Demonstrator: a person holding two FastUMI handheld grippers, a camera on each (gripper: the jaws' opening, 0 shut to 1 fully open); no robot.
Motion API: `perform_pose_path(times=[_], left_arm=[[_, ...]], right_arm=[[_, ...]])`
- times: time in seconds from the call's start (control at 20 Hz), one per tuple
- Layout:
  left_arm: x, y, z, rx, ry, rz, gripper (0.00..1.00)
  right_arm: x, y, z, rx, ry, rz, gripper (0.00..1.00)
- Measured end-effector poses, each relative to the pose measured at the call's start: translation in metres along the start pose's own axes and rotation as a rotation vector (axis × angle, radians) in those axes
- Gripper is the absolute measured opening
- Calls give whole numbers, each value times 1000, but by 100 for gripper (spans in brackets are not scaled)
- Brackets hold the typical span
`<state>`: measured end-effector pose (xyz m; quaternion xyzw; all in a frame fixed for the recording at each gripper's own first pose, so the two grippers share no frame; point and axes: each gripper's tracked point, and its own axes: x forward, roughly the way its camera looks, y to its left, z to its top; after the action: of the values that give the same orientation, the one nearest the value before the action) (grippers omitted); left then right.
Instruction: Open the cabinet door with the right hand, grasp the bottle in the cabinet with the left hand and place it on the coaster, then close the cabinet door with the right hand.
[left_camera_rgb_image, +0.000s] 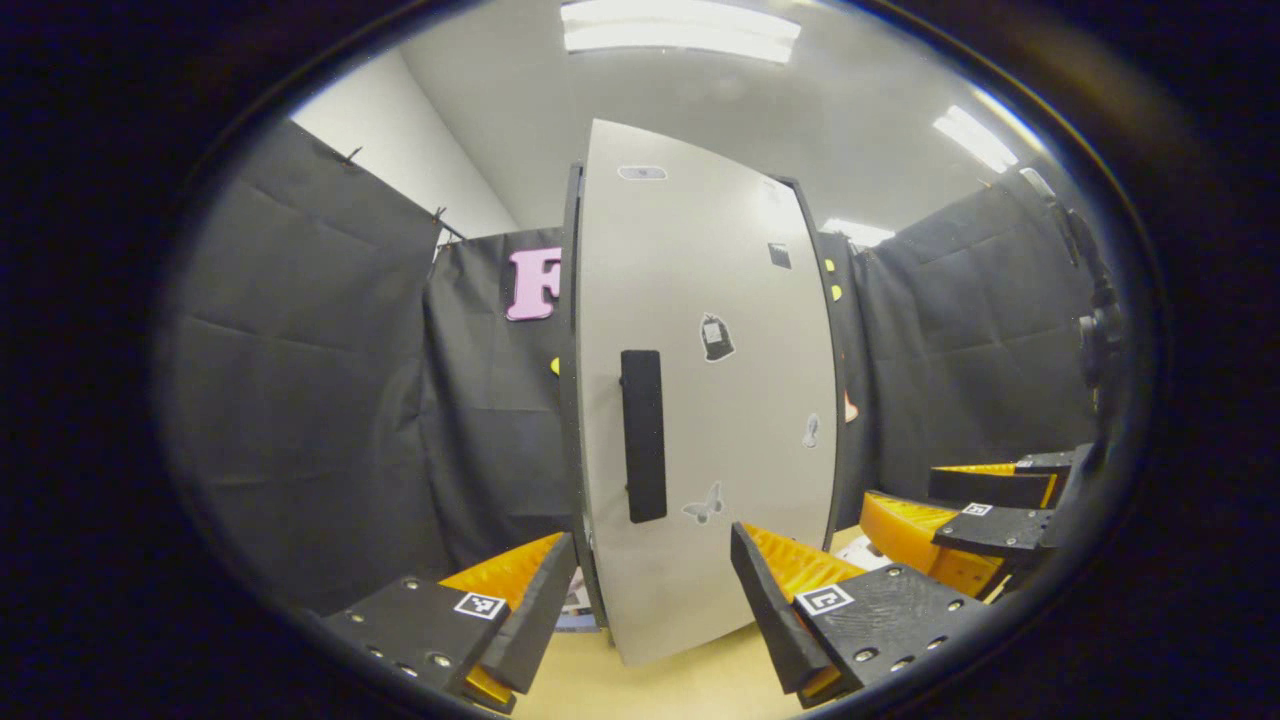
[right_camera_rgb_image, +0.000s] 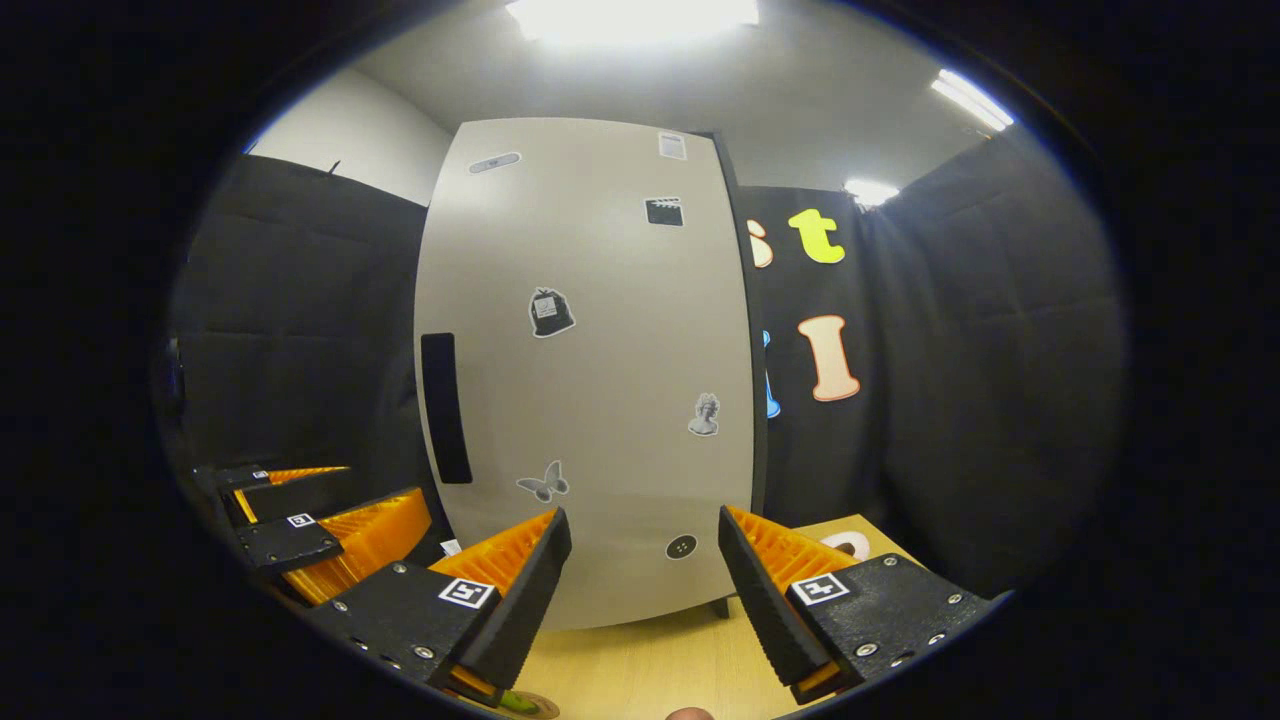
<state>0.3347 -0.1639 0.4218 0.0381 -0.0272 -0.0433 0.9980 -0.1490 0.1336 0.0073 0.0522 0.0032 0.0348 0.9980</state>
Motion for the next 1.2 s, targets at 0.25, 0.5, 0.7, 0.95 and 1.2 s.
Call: perform_pose_path(times=[0.25, 0.5, 0.7, 0.95, 1.2], left_arm=[[1, -1, 1, -13, -12, 13, 89], [-3, -4, -1, -23, -10, 4, 89], [-5, -3, -2, -26, -2, 9, 89], [-1, -7, 4, -39, -22, 2, 89], [1, -9, 6, -35, -34, -11, 89]], right_arm=[[-5, -1, 3, 32, -10, -4, 92], [-7, 4, -2, -6, -7, 4, 92], [-8, 7, 1, -1, -15, 5, 92], [-10, 3, 12, -40, -63, -25, 92], [-12, -4, 15, -42, -77, -49, 92]])
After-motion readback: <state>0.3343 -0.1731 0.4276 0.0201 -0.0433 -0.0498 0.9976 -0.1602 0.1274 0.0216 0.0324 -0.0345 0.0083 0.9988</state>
